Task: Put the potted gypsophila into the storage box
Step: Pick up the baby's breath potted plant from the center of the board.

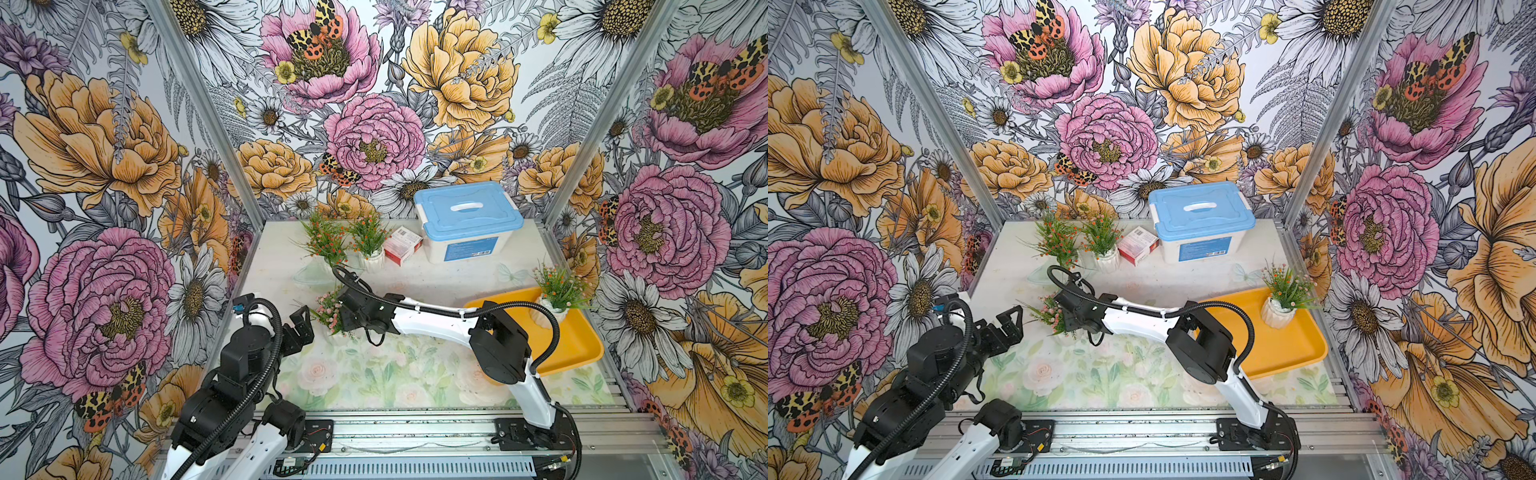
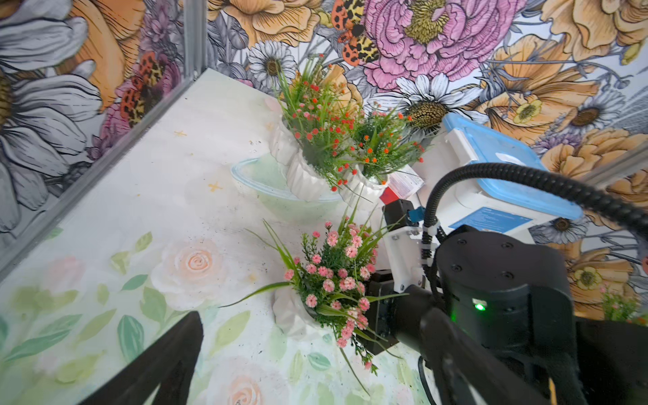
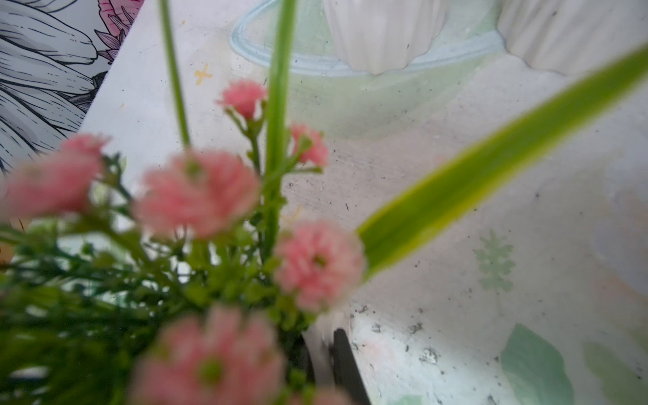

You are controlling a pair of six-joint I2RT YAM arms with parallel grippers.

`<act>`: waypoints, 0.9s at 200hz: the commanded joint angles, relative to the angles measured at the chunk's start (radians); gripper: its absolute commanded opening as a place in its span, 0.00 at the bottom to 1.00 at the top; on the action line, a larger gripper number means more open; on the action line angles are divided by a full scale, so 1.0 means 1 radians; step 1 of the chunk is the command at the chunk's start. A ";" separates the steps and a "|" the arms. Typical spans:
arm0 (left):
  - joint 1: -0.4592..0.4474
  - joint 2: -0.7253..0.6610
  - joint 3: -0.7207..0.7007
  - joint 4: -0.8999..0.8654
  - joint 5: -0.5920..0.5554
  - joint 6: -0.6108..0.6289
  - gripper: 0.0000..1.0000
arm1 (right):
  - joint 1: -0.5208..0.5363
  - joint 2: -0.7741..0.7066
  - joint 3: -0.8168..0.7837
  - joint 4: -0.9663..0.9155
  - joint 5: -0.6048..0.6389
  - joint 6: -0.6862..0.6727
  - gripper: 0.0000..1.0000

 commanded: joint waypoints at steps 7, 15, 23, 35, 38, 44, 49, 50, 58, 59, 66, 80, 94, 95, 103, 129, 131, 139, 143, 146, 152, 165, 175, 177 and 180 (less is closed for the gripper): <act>0.010 0.010 -0.032 0.069 0.224 0.034 0.99 | -0.051 -0.083 -0.039 -0.018 0.067 -0.007 0.00; 0.010 0.010 -0.049 0.086 0.270 0.035 0.99 | -0.064 -0.102 -0.050 -0.018 0.066 -0.004 0.00; 0.011 0.010 -0.067 0.114 0.303 0.035 0.99 | -0.074 -0.122 -0.063 -0.018 0.070 -0.005 0.00; 0.011 0.017 -0.089 0.171 0.333 0.036 0.99 | -0.088 -0.156 -0.080 -0.018 0.080 -0.010 0.00; 0.010 0.020 -0.092 0.186 0.337 0.035 0.99 | -0.093 -0.165 -0.086 -0.018 0.080 -0.012 0.00; 0.010 0.030 -0.098 0.216 0.342 0.036 0.99 | -0.101 -0.182 -0.094 -0.018 0.081 -0.014 0.00; 0.010 0.042 -0.102 0.239 0.345 0.034 0.99 | -0.108 -0.197 -0.103 -0.018 0.080 -0.016 0.00; 0.010 0.045 -0.104 0.245 0.346 0.035 0.99 | -0.109 -0.200 -0.103 -0.018 0.080 -0.015 0.00; 0.010 0.070 -0.108 0.286 0.352 0.038 0.99 | -0.121 -0.223 -0.117 -0.018 0.083 -0.020 0.00; 0.010 0.073 -0.109 0.291 0.353 0.038 0.99 | -0.122 -0.225 -0.119 -0.018 0.083 -0.019 0.00; 0.011 0.100 -0.111 0.323 0.362 0.041 0.99 | -0.132 -0.246 -0.131 -0.018 0.083 -0.020 0.00; 0.010 0.160 -0.108 0.387 0.398 0.059 0.99 | -0.153 -0.286 -0.156 -0.019 0.088 -0.027 0.00; 0.010 0.226 -0.097 0.434 0.428 0.073 0.99 | -0.176 -0.328 -0.187 -0.016 0.092 -0.029 0.00; 0.010 0.230 -0.097 0.437 0.430 0.073 0.99 | -0.178 -0.331 -0.190 -0.016 0.092 -0.029 0.00; 0.010 0.268 -0.092 0.473 0.455 0.081 0.99 | -0.192 -0.357 -0.209 -0.018 0.100 -0.029 0.00; 0.006 0.389 -0.058 0.580 0.535 0.094 0.99 | -0.243 -0.459 -0.290 -0.018 0.128 -0.020 0.00; 0.004 0.398 -0.056 0.589 0.535 0.093 0.99 | -0.246 -0.466 -0.297 -0.018 0.129 -0.020 0.00; -0.009 0.432 -0.051 0.639 0.538 0.090 0.99 | -0.249 -0.503 -0.327 -0.018 0.139 -0.016 0.00; -0.017 0.448 -0.051 0.673 0.538 0.090 0.99 | -0.280 -0.520 -0.341 -0.018 0.141 -0.018 0.00; -0.024 0.460 -0.050 0.698 0.539 0.089 0.99 | -0.289 -0.535 -0.352 -0.018 0.143 -0.017 0.00; -0.041 0.484 -0.048 0.742 0.532 0.088 0.99 | -0.304 -0.566 -0.376 -0.018 0.148 -0.015 0.00; -0.084 0.541 -0.037 0.833 0.511 0.086 0.99 | -0.337 -0.628 -0.427 -0.017 0.157 -0.007 0.00; -0.124 0.595 -0.014 0.878 0.496 0.093 0.99 | -0.368 -0.683 -0.471 -0.018 0.166 0.003 0.00; -0.133 0.605 -0.009 0.886 0.495 0.095 0.99 | -0.375 -0.695 -0.481 -0.018 0.168 0.005 0.00; -0.143 0.624 0.002 0.894 0.494 0.099 0.99 | -0.384 -0.712 -0.495 -0.018 0.171 0.009 0.00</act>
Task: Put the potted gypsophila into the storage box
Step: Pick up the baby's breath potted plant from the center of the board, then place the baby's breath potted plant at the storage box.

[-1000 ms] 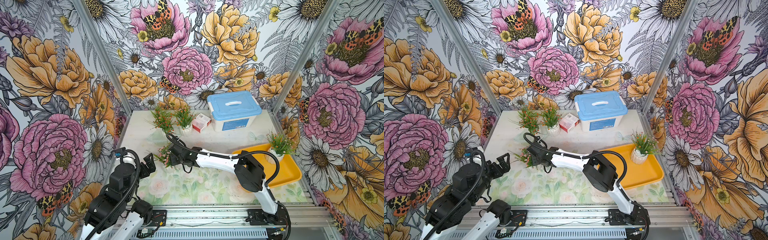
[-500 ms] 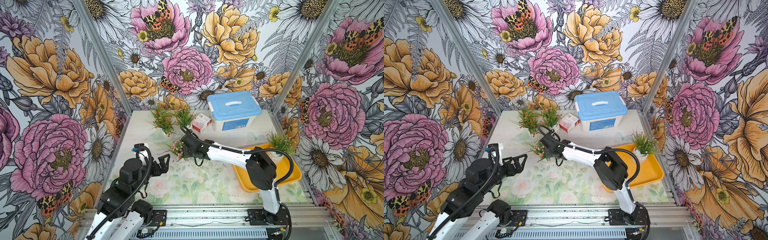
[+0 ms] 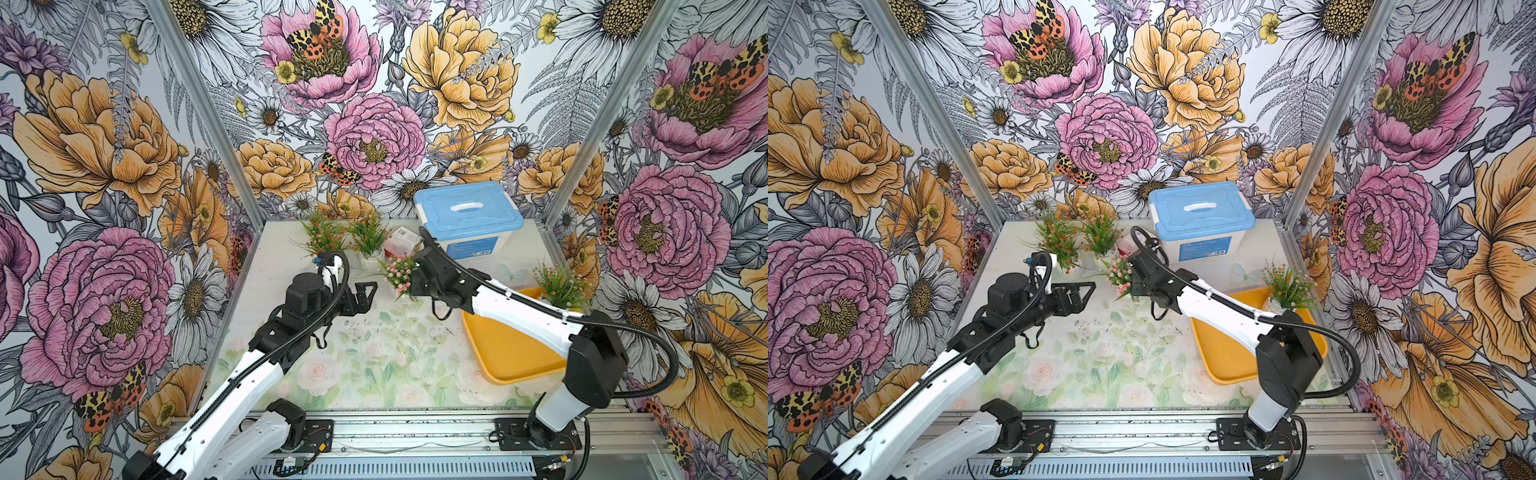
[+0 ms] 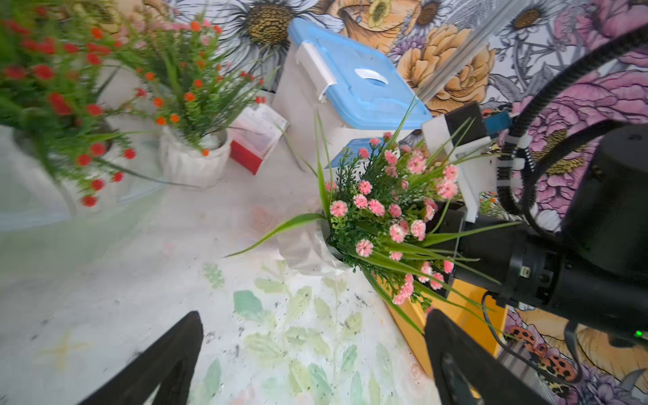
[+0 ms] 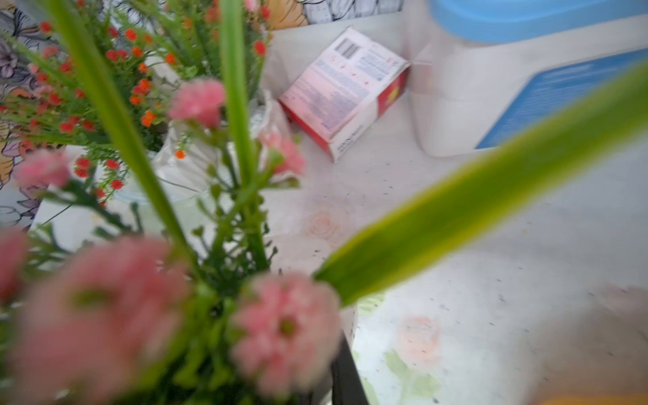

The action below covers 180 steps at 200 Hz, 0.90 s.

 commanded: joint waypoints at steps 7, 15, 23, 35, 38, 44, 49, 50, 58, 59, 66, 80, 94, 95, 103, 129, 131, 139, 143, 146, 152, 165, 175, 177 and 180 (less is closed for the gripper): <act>-0.102 0.127 0.099 0.222 0.011 0.046 0.99 | -0.081 -0.169 -0.087 0.053 0.066 0.027 0.00; -0.134 0.175 0.134 0.222 0.011 0.065 0.99 | -0.107 -0.218 -0.122 0.053 0.070 0.030 0.00; -0.163 0.221 0.168 0.222 0.014 0.081 0.99 | -0.132 -0.262 -0.155 0.051 0.071 0.030 0.00; -0.199 0.279 0.211 0.224 0.021 0.095 0.99 | -0.173 -0.327 -0.205 0.051 0.068 0.026 0.00; -0.206 0.292 0.220 0.226 0.026 0.098 0.99 | -0.183 -0.342 -0.217 0.051 0.066 0.025 0.00; -0.218 0.318 0.236 0.235 0.034 0.100 0.99 | -0.206 -0.372 -0.241 0.044 0.063 0.023 0.00; -0.225 0.337 0.250 0.243 0.044 0.101 0.99 | -0.228 -0.393 -0.258 0.036 0.059 0.024 0.00; -0.226 0.342 0.253 0.246 0.045 0.101 0.99 | -0.232 -0.398 -0.261 0.034 0.058 0.024 0.00; -0.236 0.372 0.271 0.260 0.058 0.099 0.99 | -0.264 -0.432 -0.284 0.019 0.050 0.020 0.00; -0.237 0.377 0.274 0.262 0.059 0.100 0.99 | -0.268 -0.436 -0.288 0.018 0.049 0.021 0.00; -0.245 0.403 0.292 0.269 0.069 0.100 0.99 | -0.295 -0.462 -0.304 0.000 0.043 0.019 0.00; -0.264 0.449 0.332 0.271 0.071 0.108 0.99 | -0.348 -0.513 -0.333 -0.024 0.031 -0.002 0.00; -0.282 0.486 0.358 0.277 0.063 0.111 0.99 | -0.414 -0.560 -0.357 -0.043 0.007 -0.018 0.00; -0.283 0.488 0.360 0.277 0.062 0.112 0.99 | -0.419 -0.563 -0.358 -0.044 0.004 -0.018 0.00; -0.292 0.508 0.372 0.285 0.064 0.109 0.99 | -0.457 -0.584 -0.368 -0.056 -0.009 -0.028 0.00; -0.316 0.562 0.413 0.292 0.063 0.109 0.99 | -0.579 -0.630 -0.387 -0.100 -0.066 -0.051 0.00; -0.318 0.567 0.415 0.292 0.063 0.109 0.99 | -0.589 -0.632 -0.389 -0.103 -0.071 -0.051 0.00; -0.325 0.580 0.423 0.294 0.060 0.109 0.99 | -0.625 -0.643 -0.396 -0.110 -0.091 -0.055 0.00; -0.330 0.585 0.427 0.296 0.058 0.109 0.99 | -0.642 -0.649 -0.399 -0.117 -0.098 -0.057 0.00; -0.331 0.589 0.430 0.296 0.057 0.109 0.99 | -0.655 -0.652 -0.403 -0.122 -0.103 -0.056 0.00; -0.336 0.598 0.436 0.297 0.052 0.109 0.99 | -0.684 -0.657 -0.409 -0.129 -0.121 -0.056 0.00; -0.343 0.612 0.445 0.301 0.046 0.105 0.99 | -0.742 -0.660 -0.430 -0.134 -0.168 -0.055 0.00; -0.348 0.622 0.451 0.303 0.043 0.103 0.99 | -0.776 -0.655 -0.447 -0.133 -0.197 -0.053 0.00; -0.348 0.623 0.452 0.304 0.043 0.103 0.99 | -0.782 -0.653 -0.450 -0.133 -0.202 -0.054 0.00; -0.349 0.626 0.453 0.306 0.041 0.102 0.99 | -0.788 -0.649 -0.453 -0.133 -0.208 -0.055 0.00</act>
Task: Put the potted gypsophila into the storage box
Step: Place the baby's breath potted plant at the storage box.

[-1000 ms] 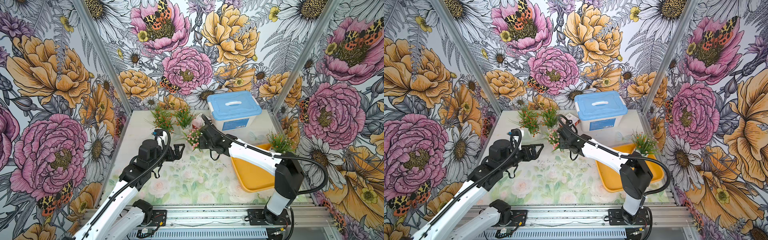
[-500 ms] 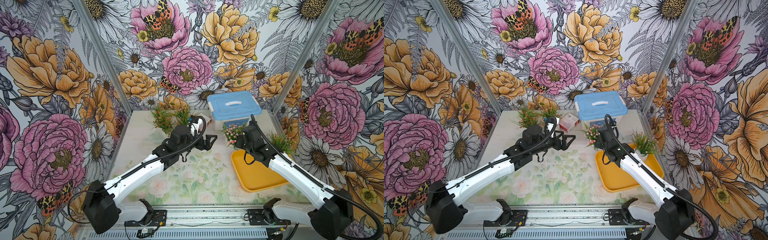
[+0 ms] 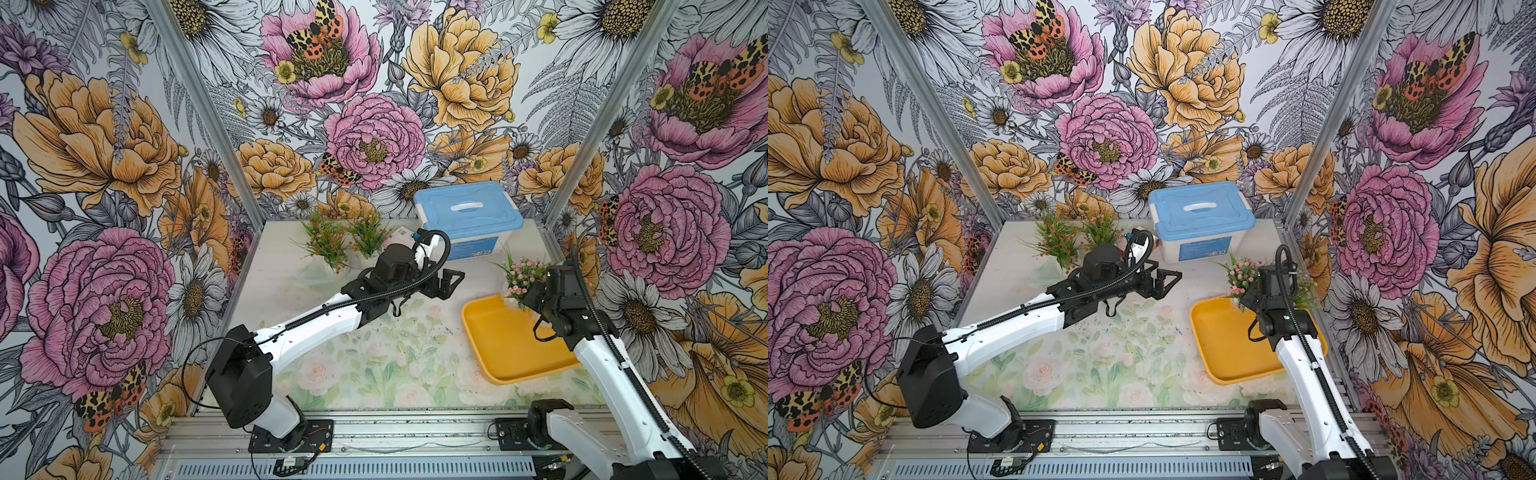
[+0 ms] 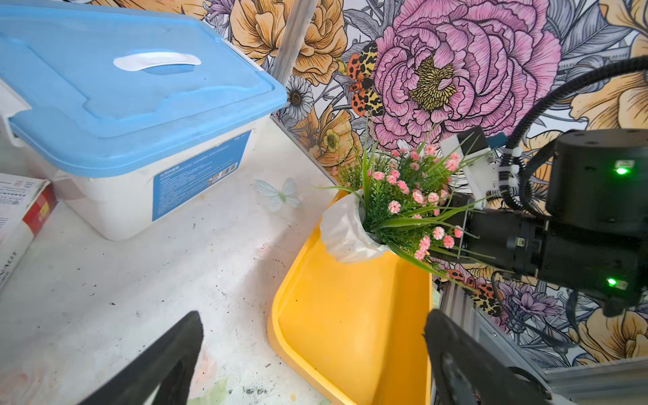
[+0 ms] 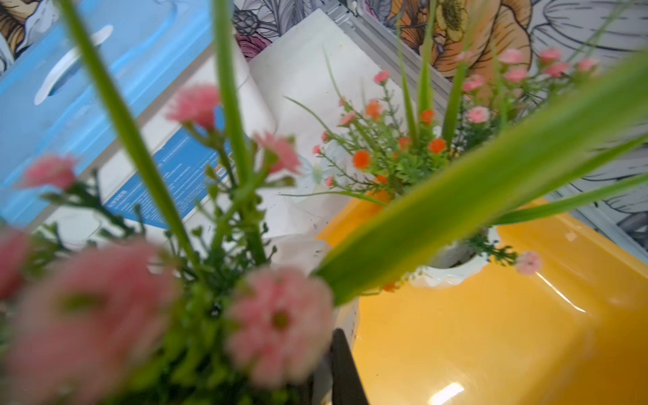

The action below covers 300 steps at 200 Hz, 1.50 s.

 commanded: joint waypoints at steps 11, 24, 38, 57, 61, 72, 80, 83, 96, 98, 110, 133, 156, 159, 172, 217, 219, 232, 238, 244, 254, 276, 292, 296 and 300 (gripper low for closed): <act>-0.012 0.027 0.041 0.034 -0.003 0.011 0.99 | -0.065 0.004 -0.026 0.038 -0.109 -0.014 0.00; -0.013 0.032 0.046 0.034 -0.012 0.006 0.99 | -0.067 0.026 -0.032 0.039 -0.112 -0.021 0.00; -0.012 0.038 0.048 0.033 -0.021 0.002 0.99 | -0.068 0.048 -0.038 0.040 -0.112 -0.025 0.00; -0.012 0.045 0.052 0.032 -0.025 -0.001 0.99 | -0.069 0.075 -0.052 0.049 -0.112 -0.027 0.00; -0.013 0.046 0.054 0.032 -0.025 -0.002 0.99 | -0.069 0.083 -0.057 0.053 -0.112 -0.028 0.00; -0.012 0.052 0.060 0.032 -0.022 0.000 0.99 | -0.071 0.100 -0.068 0.060 -0.109 -0.027 0.00; -0.012 0.055 0.065 0.030 -0.025 0.001 0.99 | -0.070 0.107 -0.077 0.067 -0.103 -0.027 0.00; -0.012 0.057 0.068 0.029 -0.025 0.001 0.99 | -0.070 0.109 -0.080 0.069 -0.100 -0.025 0.00; -0.012 0.061 0.076 0.029 -0.027 0.002 0.99 | -0.076 0.114 -0.093 0.079 -0.091 -0.023 0.00; -0.012 0.062 0.077 0.029 -0.028 0.003 0.99 | -0.076 0.114 -0.094 0.082 -0.091 -0.022 0.00; -0.012 0.064 0.081 0.028 -0.028 0.004 0.99 | -0.083 0.116 -0.106 0.095 -0.094 -0.024 0.00; -0.011 0.068 0.085 0.025 -0.033 0.007 0.99 | -0.094 0.124 -0.129 0.125 -0.104 -0.028 0.00; -0.012 0.072 0.094 0.002 -0.049 0.003 0.99 | -0.106 0.136 -0.146 0.156 -0.117 -0.027 0.00; -0.013 0.072 0.096 0.002 -0.050 0.002 0.99 | -0.109 0.139 -0.147 0.160 -0.119 -0.027 0.00; -0.012 0.073 0.097 0.002 -0.054 -0.007 0.99 | -0.117 0.152 -0.150 0.176 -0.125 -0.032 0.00; -0.016 0.075 0.113 -0.035 -0.080 -0.019 0.99 | -0.165 0.206 -0.136 0.220 -0.162 -0.058 0.00; -0.015 0.076 0.113 -0.038 -0.082 -0.021 0.99 | -0.168 0.208 -0.135 0.222 -0.164 -0.060 0.00; -0.019 0.073 0.116 -0.047 -0.096 -0.030 0.99 | -0.181 0.229 -0.126 0.226 -0.180 -0.068 0.00; -0.023 0.072 0.114 -0.050 -0.107 -0.034 0.99 | -0.187 0.238 -0.121 0.227 -0.188 -0.071 0.00; -0.028 0.070 0.115 -0.053 -0.115 -0.037 0.99 | -0.193 0.246 -0.120 0.226 -0.198 -0.072 0.00; -0.034 0.067 0.119 -0.065 -0.134 -0.049 0.99 | -0.198 0.253 -0.118 0.227 -0.202 -0.069 0.00; -0.043 0.057 0.114 -0.081 -0.165 -0.071 0.99 | -0.203 0.246 -0.121 0.227 -0.211 -0.057 0.13; -0.052 0.049 0.106 -0.088 -0.188 -0.078 0.99 | -0.205 0.225 -0.117 0.225 -0.230 -0.058 0.25; -0.056 0.047 0.104 -0.089 -0.195 -0.079 0.99 | -0.205 0.219 -0.114 0.225 -0.235 -0.060 0.28; -0.059 0.045 0.102 -0.091 -0.201 -0.082 0.99 | -0.205 0.213 -0.113 0.225 -0.242 -0.064 0.31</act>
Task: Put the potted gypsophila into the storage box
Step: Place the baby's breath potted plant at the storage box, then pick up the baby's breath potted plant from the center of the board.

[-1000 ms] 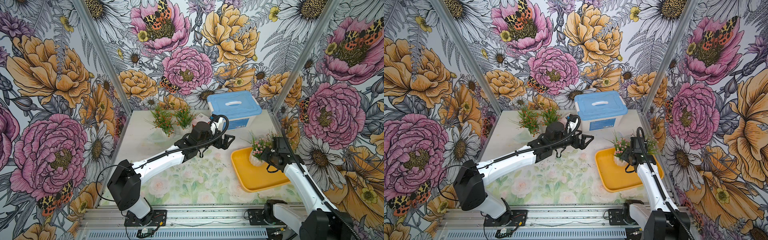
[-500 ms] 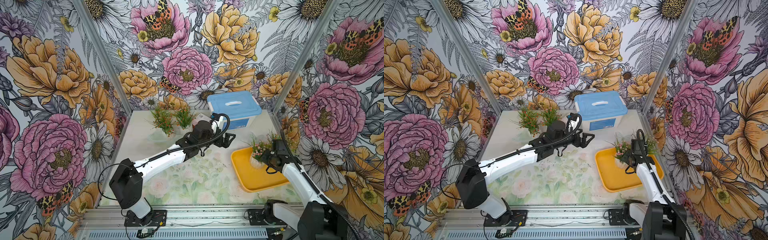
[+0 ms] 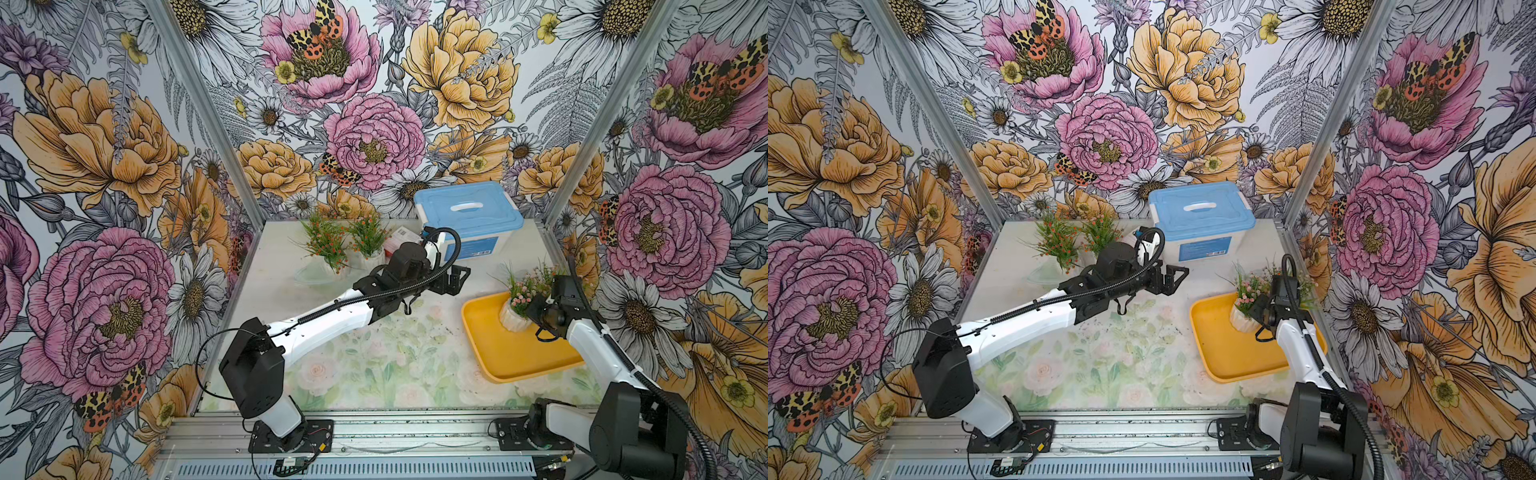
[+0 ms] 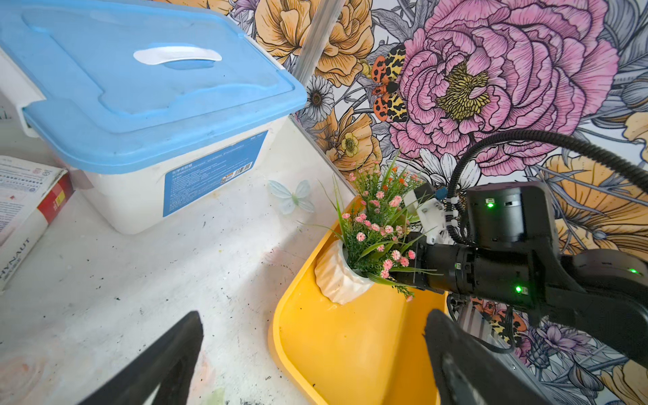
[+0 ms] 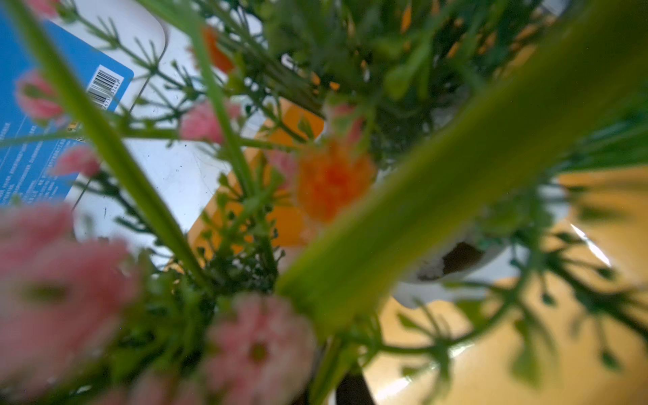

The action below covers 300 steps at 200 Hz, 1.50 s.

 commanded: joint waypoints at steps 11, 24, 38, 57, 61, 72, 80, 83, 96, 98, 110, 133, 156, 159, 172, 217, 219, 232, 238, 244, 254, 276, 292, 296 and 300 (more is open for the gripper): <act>-0.024 -0.025 0.009 -0.026 -0.086 -0.036 0.99 | -0.012 -0.040 0.047 0.029 -0.050 -0.009 0.38; -0.030 -0.028 0.005 -0.026 -0.105 -0.044 0.99 | -0.025 -0.057 0.071 0.019 -0.080 -0.001 0.43; -0.040 -0.034 0.002 -0.028 -0.129 -0.052 0.99 | -0.029 -0.082 0.098 0.018 -0.087 0.006 0.48; -0.054 -0.049 -0.006 -0.040 -0.170 -0.060 0.99 | -0.030 -0.114 0.141 0.006 -0.086 0.000 0.53; -0.058 -0.054 -0.009 -0.043 -0.179 -0.062 0.99 | -0.030 -0.120 0.150 0.002 -0.081 -0.002 0.54; -0.068 -0.069 -0.017 -0.057 -0.212 -0.063 0.99 | -0.030 -0.143 0.172 -0.009 -0.070 0.000 0.60; -0.073 -0.082 -0.021 -0.073 -0.241 -0.066 0.99 | -0.030 -0.162 0.185 -0.010 -0.068 0.000 0.60; -0.074 -0.086 -0.024 -0.078 -0.251 -0.066 0.99 | -0.030 -0.169 0.191 -0.012 -0.066 0.000 0.60; -0.080 -0.113 -0.038 -0.102 -0.293 -0.066 0.99 | -0.029 -0.196 0.210 -0.014 -0.057 0.001 0.60; -0.080 -0.117 -0.040 -0.106 -0.302 -0.068 0.99 | -0.029 -0.201 0.212 -0.015 -0.057 0.001 0.60; -0.078 -0.146 -0.053 -0.132 -0.344 -0.070 0.99 | -0.023 -0.223 0.233 -0.016 -0.064 0.006 0.60; -0.041 -0.198 -0.074 -0.175 -0.363 -0.071 0.99 | 0.026 -0.228 0.287 -0.018 -0.059 0.004 0.60; 0.039 -0.236 -0.097 -0.177 -0.303 -0.054 0.99 | 0.137 -0.184 0.346 -0.016 0.002 0.005 0.60; 0.050 -0.241 -0.102 -0.175 -0.296 -0.052 0.99 | 0.156 -0.174 0.354 -0.016 0.016 0.006 0.60; 0.105 -0.261 -0.119 -0.156 -0.254 -0.035 0.99 | 0.243 -0.133 0.389 -0.015 0.095 0.015 0.65; 0.328 -0.275 -0.127 -0.127 -0.061 0.019 0.99 | 0.532 0.032 0.455 0.112 0.332 0.083 0.79; 0.339 -0.273 -0.127 -0.126 -0.053 0.021 0.99 | 0.541 0.041 0.457 0.126 0.337 0.087 0.79; 0.389 -0.265 -0.118 -0.129 -0.016 0.049 0.99 | 0.612 0.113 0.491 0.168 0.393 0.101 0.84; 0.408 -0.261 -0.116 -0.128 -0.012 0.057 0.99 | 0.643 0.155 0.517 0.175 0.420 0.097 0.85; 0.428 -0.258 -0.114 -0.126 -0.008 0.063 0.99 | 0.678 0.196 0.548 0.177 0.450 0.097 0.85; 0.461 -0.252 -0.108 -0.122 0.012 0.071 0.99 | 0.723 0.273 0.600 0.190 0.474 0.102 0.85; 0.528 -0.247 -0.098 -0.120 0.059 0.091 0.99 | 0.782 0.444 0.726 0.212 0.460 0.136 0.85; 0.568 -0.250 -0.101 -0.120 0.082 0.107 0.99 | 0.814 0.551 0.820 0.214 0.468 0.135 0.84; 0.578 -0.251 -0.103 -0.120 0.088 0.107 0.99 | 0.820 0.571 0.837 0.215 0.467 0.143 0.84; 0.587 -0.252 -0.104 -0.120 0.092 0.107 0.99 | 0.822 0.588 0.851 0.216 0.466 0.152 0.84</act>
